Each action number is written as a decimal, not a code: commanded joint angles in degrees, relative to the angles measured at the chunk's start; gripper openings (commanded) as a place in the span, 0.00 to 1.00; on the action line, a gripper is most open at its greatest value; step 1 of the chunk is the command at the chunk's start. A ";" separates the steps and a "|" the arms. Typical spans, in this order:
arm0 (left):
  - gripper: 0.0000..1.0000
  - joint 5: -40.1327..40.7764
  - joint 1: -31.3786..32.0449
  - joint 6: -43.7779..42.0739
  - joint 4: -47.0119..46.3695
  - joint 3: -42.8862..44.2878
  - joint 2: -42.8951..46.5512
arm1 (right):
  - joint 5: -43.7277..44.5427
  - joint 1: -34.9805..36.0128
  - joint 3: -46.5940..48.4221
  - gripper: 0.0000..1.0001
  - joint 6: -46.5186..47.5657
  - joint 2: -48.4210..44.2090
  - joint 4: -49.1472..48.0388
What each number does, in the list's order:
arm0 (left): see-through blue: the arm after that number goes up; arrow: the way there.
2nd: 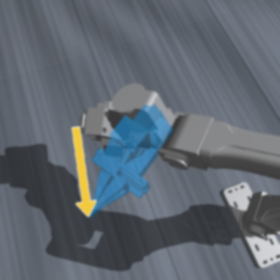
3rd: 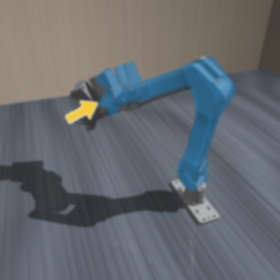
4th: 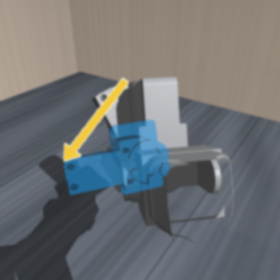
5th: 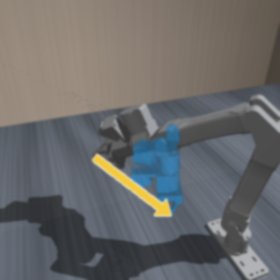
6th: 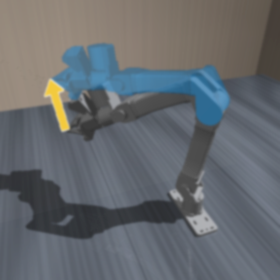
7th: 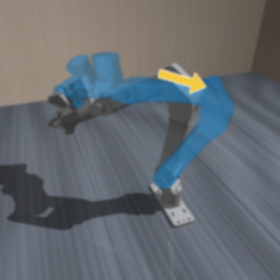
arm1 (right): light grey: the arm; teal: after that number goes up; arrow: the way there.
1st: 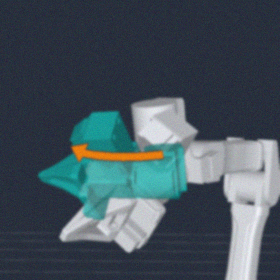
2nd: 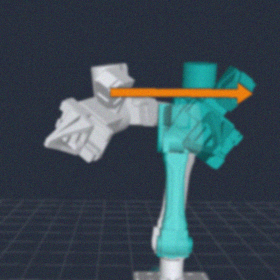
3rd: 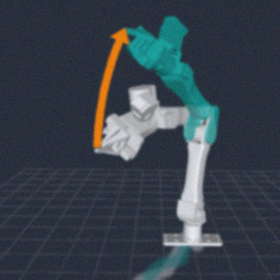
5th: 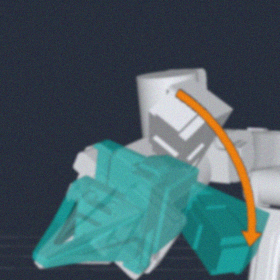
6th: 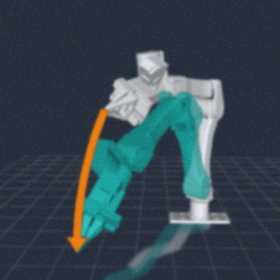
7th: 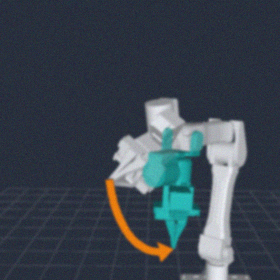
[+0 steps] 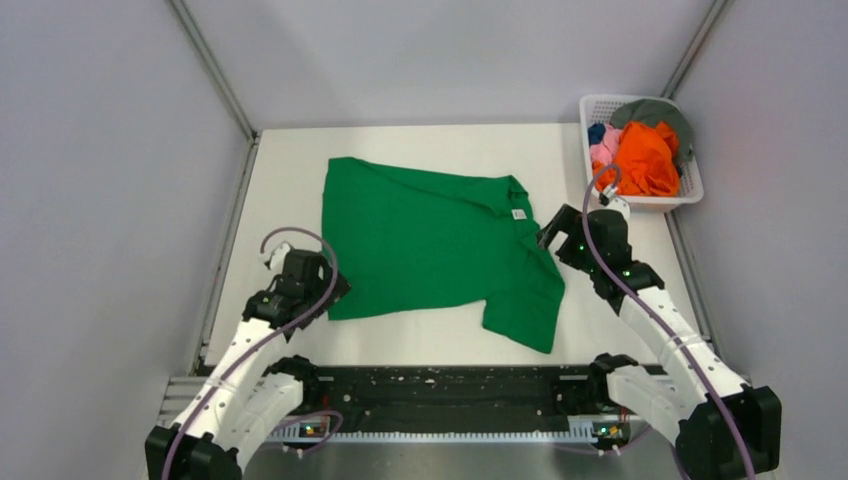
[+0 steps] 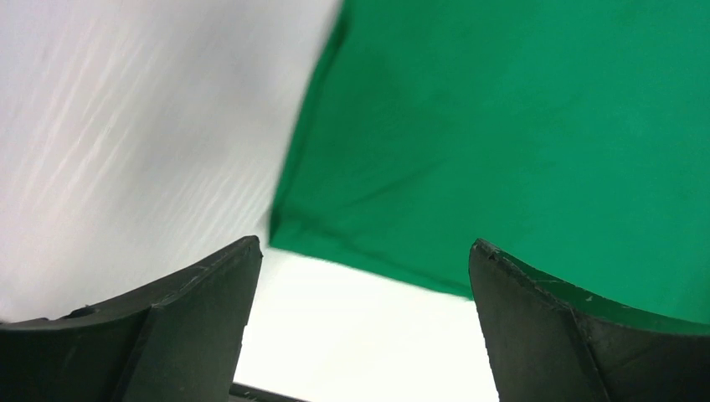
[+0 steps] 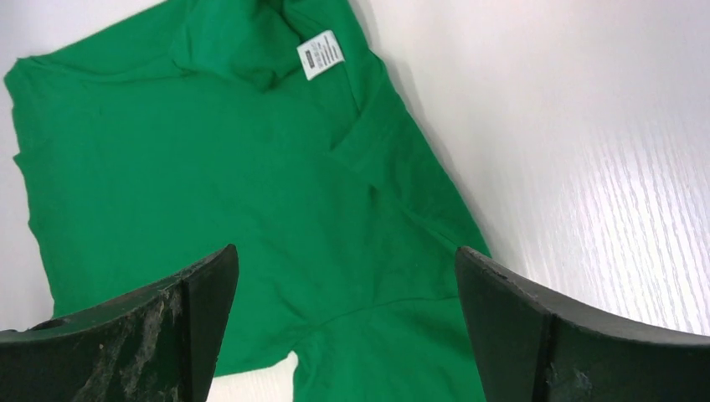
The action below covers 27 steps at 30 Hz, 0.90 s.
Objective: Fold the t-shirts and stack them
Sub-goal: Flatten out the tshirt
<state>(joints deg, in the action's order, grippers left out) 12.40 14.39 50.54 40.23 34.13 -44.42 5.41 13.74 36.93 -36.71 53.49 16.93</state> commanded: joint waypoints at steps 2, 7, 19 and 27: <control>0.95 -0.62 0.17 7.40 0.89 -5.91 -0.81 | 0.32 0.01 0.52 0.99 -2.26 0.11 2.13; 0.85 4.01 0.15 9.31 0.40 -5.43 -8.85 | 0.53 0.06 0.88 0.99 -1.80 1.91 3.49; 0.63 5.65 0.16 11.01 -3.08 0.71 -27.20 | 1.97 0.04 0.69 0.99 -1.15 1.59 4.47; 0.48 3.47 0.20 10.62 -4.37 1.22 -33.61 | 3.56 0.06 0.69 0.98 -1.16 0.85 5.01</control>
<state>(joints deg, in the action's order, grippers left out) 17.43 14.41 59.96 38.83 36.51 -74.28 7.20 13.76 36.71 -38.04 55.40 21.23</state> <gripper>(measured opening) 0.510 0.985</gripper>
